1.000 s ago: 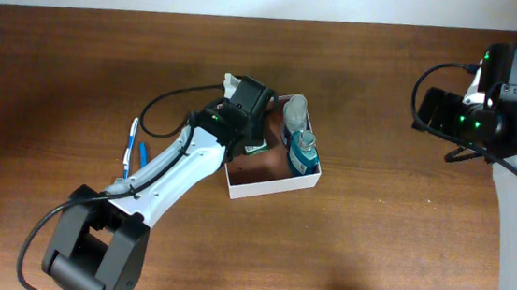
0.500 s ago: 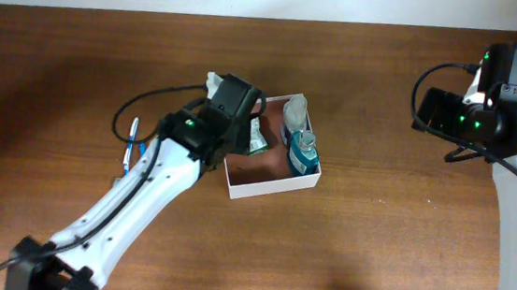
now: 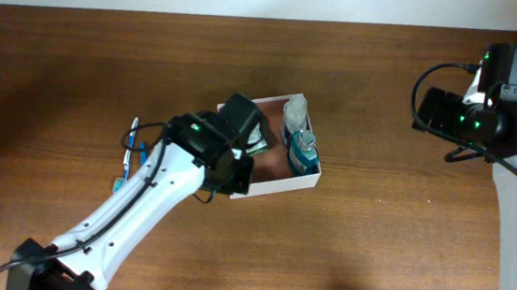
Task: Pack container
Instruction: 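Lower the soap box into the box's left side and release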
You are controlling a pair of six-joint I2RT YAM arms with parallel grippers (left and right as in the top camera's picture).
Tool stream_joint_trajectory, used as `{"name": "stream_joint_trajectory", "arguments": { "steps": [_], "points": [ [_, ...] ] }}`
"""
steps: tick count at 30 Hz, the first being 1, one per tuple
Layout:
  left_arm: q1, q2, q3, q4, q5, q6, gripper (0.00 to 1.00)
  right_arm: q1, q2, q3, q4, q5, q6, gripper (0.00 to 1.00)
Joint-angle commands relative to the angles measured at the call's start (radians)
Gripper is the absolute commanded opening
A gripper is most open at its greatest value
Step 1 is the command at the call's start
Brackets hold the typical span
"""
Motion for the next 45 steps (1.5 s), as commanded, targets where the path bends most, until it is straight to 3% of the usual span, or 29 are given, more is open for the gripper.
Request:
{"name": "stream_joint_trajectory", "arguments": {
  "steps": [1, 45],
  "points": [
    [-0.040, -0.003, -0.002, -0.002, 0.029, 0.031, 0.01, -0.006, 0.002, 0.008, 0.003, 0.005, 0.005, 0.99],
    [-0.085, 0.090, -0.180, 0.232, -0.094, 0.063, 0.01, -0.006, 0.002, 0.008, 0.003, 0.005, 0.005, 0.98]
  ]
}}
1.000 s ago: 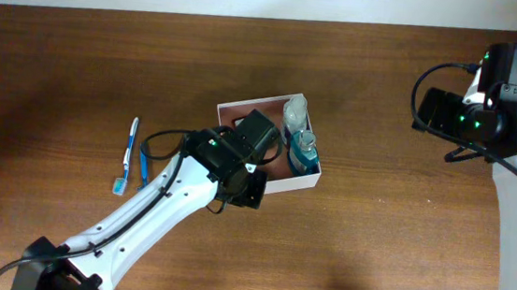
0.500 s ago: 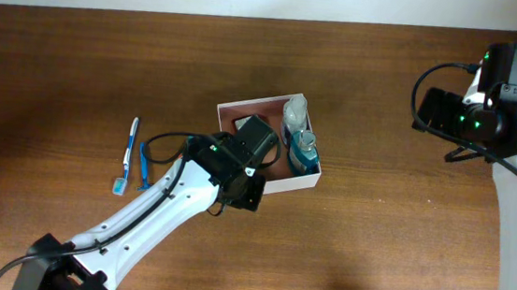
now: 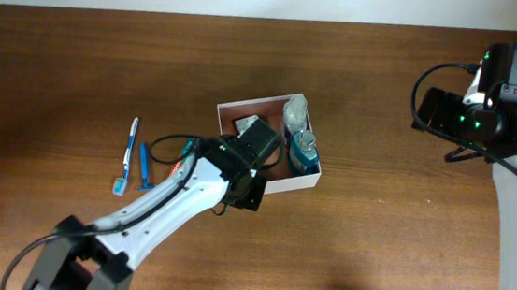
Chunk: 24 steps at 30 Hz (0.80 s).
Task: Pack container
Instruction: 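Lower the soap box into the box's left side and release, then move the left gripper to the Colgate toothpaste tube and grasp it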
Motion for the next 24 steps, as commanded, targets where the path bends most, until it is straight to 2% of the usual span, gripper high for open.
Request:
{"name": "stream_joint_trajectory", "arguments": {
  "steps": [1, 11, 16, 24],
  "points": [
    [-0.001, 0.014, -0.012, 0.006, -0.043, 0.019, 0.01, -0.006, 0.002, 0.008, 0.003, 0.005, 0.005, 0.98],
    [0.029, 0.014, -0.012, 0.046, -0.170, 0.015, 0.02, -0.006, 0.002, 0.008, 0.003, 0.005, 0.005, 0.98],
    [0.058, 0.014, -0.011, 0.058, -0.154, 0.015, 0.02, -0.006, 0.002, 0.008, 0.003, 0.005, 0.005, 0.98],
    [0.134, -0.027, 0.039, -0.093, -0.137, 0.039, 0.05, -0.006, 0.002, 0.008, 0.003, 0.005, 0.005, 0.98]
  ]
}}
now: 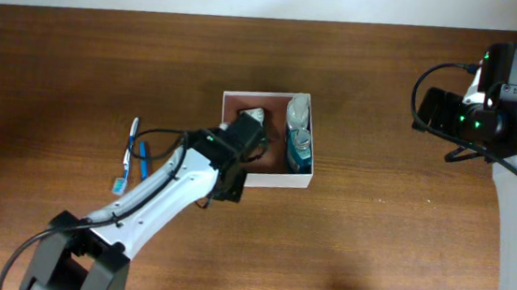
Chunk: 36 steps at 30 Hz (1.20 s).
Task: Pack container
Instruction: 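Move the left gripper to the Colgate toothpaste tube and grasp it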
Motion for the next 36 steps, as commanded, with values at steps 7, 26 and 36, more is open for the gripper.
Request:
{"name": "stream_joint_trajectory", "arguments": {
  "steps": [7, 26, 36],
  "points": [
    [0.154, -0.067, 0.041, -0.092, -0.012, 0.090, 0.11, -0.006, 0.002, 0.008, 0.003, 0.005, 0.005, 0.98],
    [0.339, -0.037, 0.032, 0.071, -0.060, 0.229, 0.79, -0.006, 0.002, 0.008, 0.003, 0.005, 0.005, 0.98],
    [0.339, 0.110, 0.032, 0.093, -0.039, 0.319, 0.70, -0.006, 0.002, 0.008, 0.003, 0.005, 0.005, 0.98]
  ]
}}
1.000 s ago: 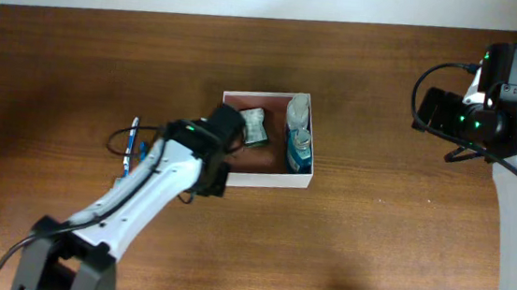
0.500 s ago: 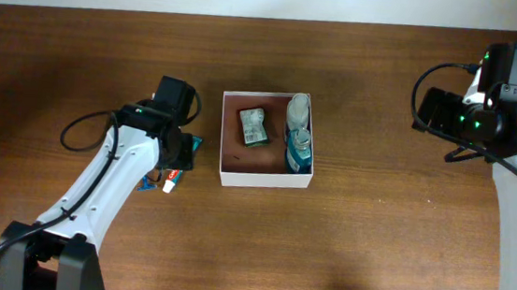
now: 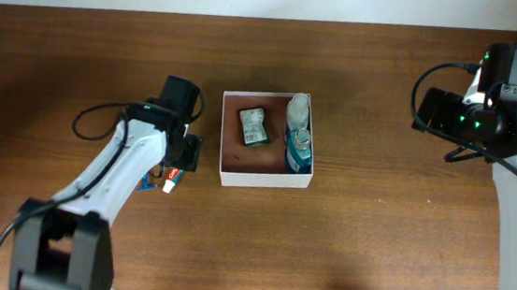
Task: Pack container
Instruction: 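Move the left gripper to the Colgate toothpaste tube and grasp it, then lift the toothpaste tube and carry it over the box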
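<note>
The white box (image 3: 229, 172) sits mid-table, squared to the table edges. Inside it lie a green-grey packet (image 3: 254, 126), a clear bottle (image 3: 297, 110) and a blue bottle (image 3: 300, 152). My left gripper (image 3: 185, 154) hangs just outside the box's left wall, pointing down, its jaws hidden from above. A white-and-red toothpaste tube (image 3: 171, 179) lies right beside it, and a blue item (image 3: 149, 183) peeks out under the arm. My right gripper (image 3: 428, 108) is held far to the right, well away from the box.
The left arm (image 3: 106, 174) crosses the table's left front and covers what lies under it. The right arm's white link runs along the right edge. The wooden table (image 3: 372, 239) ends at a pale strip along the back.
My left gripper has moved from the box's front left corner to the left, outside the box and above the toothpaste tube. The packet now shows fully. The box and right arm stayed put.
At first my left gripper was over the tilted box's left half, a toothbrush and blue razor lying to the left. Then it stood at the box's front left. Later the box sat square, and now the gripper is outside it.
</note>
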You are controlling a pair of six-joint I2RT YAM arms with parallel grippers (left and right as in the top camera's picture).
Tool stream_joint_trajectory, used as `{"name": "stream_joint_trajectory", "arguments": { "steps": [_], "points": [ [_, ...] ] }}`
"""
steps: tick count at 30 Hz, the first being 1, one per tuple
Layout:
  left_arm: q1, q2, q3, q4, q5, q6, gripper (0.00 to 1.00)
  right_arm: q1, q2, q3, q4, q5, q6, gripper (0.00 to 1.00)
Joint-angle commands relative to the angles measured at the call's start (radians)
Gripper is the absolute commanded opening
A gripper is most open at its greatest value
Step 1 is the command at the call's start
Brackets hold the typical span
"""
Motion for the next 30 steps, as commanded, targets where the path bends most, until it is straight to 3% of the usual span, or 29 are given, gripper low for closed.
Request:
{"name": "stream_joint_trajectory", "arguments": {
  "steps": [1, 13, 15, 19, 24, 30],
  "points": [
    [0.005, 0.064, 0.009, 0.001, 0.033, 0.084, 0.69, -0.006, 0.002, 0.008, 0.003, 0.005, 0.005, 0.98],
    [0.041, 0.230, 0.009, 0.061, 0.159, 0.125, 0.68, -0.006, 0.002, 0.008, 0.003, 0.005, 0.005, 0.98],
    [0.048, 0.237, 0.009, 0.060, 0.159, 0.124, 0.57, -0.006, 0.002, 0.008, 0.003, 0.005, 0.005, 0.98],
    [0.055, 0.236, 0.010, 0.061, 0.159, 0.124, 0.13, -0.006, 0.002, 0.008, 0.003, 0.005, 0.005, 0.98],
    [0.059, 0.235, 0.031, 0.046, 0.158, 0.124, 0.00, -0.006, 0.002, 0.008, 0.003, 0.005, 0.005, 0.98],
    [0.059, 0.222, 0.207, -0.119, 0.158, 0.119, 0.00, -0.006, 0.002, 0.008, 0.003, 0.005, 0.005, 0.98]
  ]
}}
